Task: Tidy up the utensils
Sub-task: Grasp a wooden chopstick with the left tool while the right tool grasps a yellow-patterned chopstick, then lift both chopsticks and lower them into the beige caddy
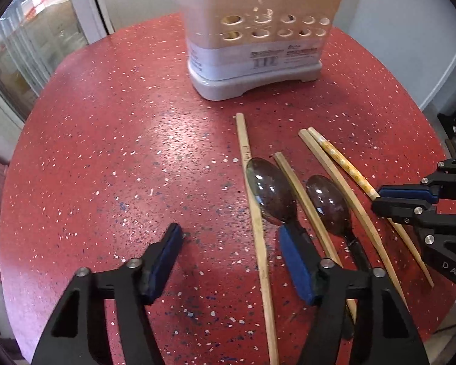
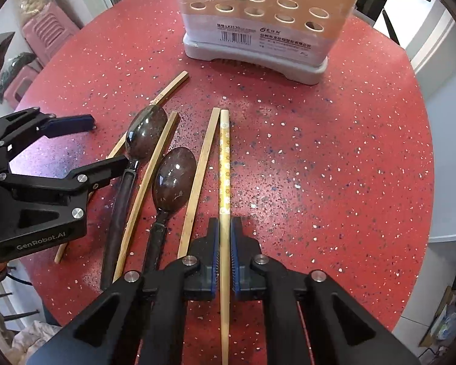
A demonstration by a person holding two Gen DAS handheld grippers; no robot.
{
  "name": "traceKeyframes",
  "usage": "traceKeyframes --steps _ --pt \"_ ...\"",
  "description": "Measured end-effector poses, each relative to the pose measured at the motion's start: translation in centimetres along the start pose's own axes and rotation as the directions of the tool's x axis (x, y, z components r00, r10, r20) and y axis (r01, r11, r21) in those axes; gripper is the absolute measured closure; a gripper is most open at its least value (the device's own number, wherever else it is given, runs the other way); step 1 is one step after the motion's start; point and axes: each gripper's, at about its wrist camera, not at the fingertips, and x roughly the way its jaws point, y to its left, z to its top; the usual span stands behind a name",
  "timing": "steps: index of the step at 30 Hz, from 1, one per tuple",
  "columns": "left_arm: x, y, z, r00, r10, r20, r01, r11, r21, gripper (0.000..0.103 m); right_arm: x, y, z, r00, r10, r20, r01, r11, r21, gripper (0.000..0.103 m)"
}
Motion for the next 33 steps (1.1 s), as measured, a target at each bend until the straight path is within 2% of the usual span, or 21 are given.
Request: traceKeyframes --steps 6,9,10,11,12,14,17,24,30,33 --pt "-0.1 -1.2 1.3 0.998 0.024 -0.051 -0.020 0.997 0.073 0.018 -0.7 -1.3 -1.0 0.998 0.053 0.038 -0.054 0.998 0.030 0.095" --pt "0.0 -1.5 1.8 0.997 0.004 -0.080 0.004 0.996 0.091 0.026 -1.4 -2.1 -1.6 0.995 0.075 0.063 -0.079 0.996 0.050 0.095" --pt "0.0 -1.8 1.9 0.996 -0.004 -0.086 0.013 0.995 0.099 0.032 -1.7 -2.4 -1.8 0.994 0.085 0.072 -0.089 0.994 0.058 0.095" --pt "0.0 -2.0 2.0 0.995 -0.022 -0.093 0.032 0.994 0.103 0.044 -2.0 -2.7 -2.0 0.992 0.094 0.082 -0.100 0.993 0.067 0.095" --pt "-0.1 -2.3 2.0 0.994 -0.043 -0.101 0.054 0.993 0.104 0.048 -2.2 -3.3 -2.2 0.991 0.099 0.088 -0.106 0.992 0.071 0.095" --pt "-0.2 -3.3 2.0 0.993 -0.051 -0.104 0.064 0.989 0.130 0.066 -2.7 -4.0 -3.0 0.988 0.112 0.103 -0.120 0.989 0.082 0.095" --pt "-0.3 -4.0 1.7 0.996 -0.040 -0.080 0.051 0.989 0.138 0.069 -3.3 -4.9 -3.4 0.984 0.128 0.123 -0.140 0.985 0.096 0.095" --pt "-2.2 -2.6 -0.4 0.995 -0.092 0.036 0.093 0.996 -0.013 0.069 -4.4 -7.1 -4.3 0.969 0.177 0.174 -0.202 0.970 0.137 0.095" --pt "-4.7 -1.0 -1.8 0.978 -0.136 0.160 0.154 0.982 -0.107 0.069 -5.4 -8.8 -5.2 0.948 0.218 0.230 -0.257 0.954 0.153 0.095" --pt "-6.4 -0.3 -2.7 0.962 -0.153 0.228 0.190 0.970 -0.152 0.069 -6.0 -9.6 -5.7 0.940 0.230 0.251 -0.273 0.949 0.154 0.095"
